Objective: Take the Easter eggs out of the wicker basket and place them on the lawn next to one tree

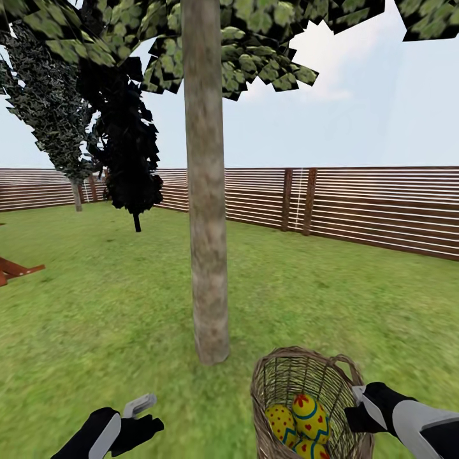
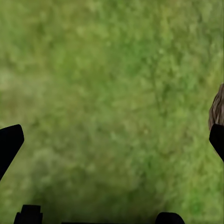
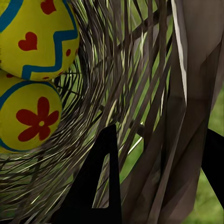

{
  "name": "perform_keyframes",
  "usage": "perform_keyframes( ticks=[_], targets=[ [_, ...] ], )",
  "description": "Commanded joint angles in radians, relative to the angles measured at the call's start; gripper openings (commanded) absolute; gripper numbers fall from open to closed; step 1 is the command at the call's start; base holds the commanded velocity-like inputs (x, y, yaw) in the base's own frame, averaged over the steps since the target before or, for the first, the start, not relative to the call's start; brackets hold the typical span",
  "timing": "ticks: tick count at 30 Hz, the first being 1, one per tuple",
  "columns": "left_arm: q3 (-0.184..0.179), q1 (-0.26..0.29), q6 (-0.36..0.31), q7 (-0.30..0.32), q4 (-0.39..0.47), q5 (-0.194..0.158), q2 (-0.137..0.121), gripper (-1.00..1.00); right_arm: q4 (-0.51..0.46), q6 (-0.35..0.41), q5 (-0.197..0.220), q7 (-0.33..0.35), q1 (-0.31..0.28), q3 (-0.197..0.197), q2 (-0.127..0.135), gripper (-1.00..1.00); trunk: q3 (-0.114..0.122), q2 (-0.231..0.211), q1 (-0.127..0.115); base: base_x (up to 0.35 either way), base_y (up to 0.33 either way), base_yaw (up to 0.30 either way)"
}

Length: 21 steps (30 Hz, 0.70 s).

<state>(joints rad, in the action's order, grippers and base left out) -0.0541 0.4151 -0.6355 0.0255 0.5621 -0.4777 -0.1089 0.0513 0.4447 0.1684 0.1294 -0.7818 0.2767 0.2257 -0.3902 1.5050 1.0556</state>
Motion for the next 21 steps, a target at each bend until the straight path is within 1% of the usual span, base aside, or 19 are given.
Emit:
perform_keyframes(
  ticks=[1,21],
  targets=[
    [-0.004,0.001,-0.003,0.002,0.001,0.001,-0.001,1.0,0.001,0.002,0.011,0.004,-0.002,0.001,0.0,-1.0,-0.004,0.008,0.004,0.0,0.0,0.0],
    [-0.004,0.001,-0.002,0.002,0.001,0.001,0.0,1.0,0.001,0.002,0.012,0.004,-0.002,0.001,0.0,-1.0,-0.067,0.148,0.081,0.0,0.0,0.0]
  ],
)
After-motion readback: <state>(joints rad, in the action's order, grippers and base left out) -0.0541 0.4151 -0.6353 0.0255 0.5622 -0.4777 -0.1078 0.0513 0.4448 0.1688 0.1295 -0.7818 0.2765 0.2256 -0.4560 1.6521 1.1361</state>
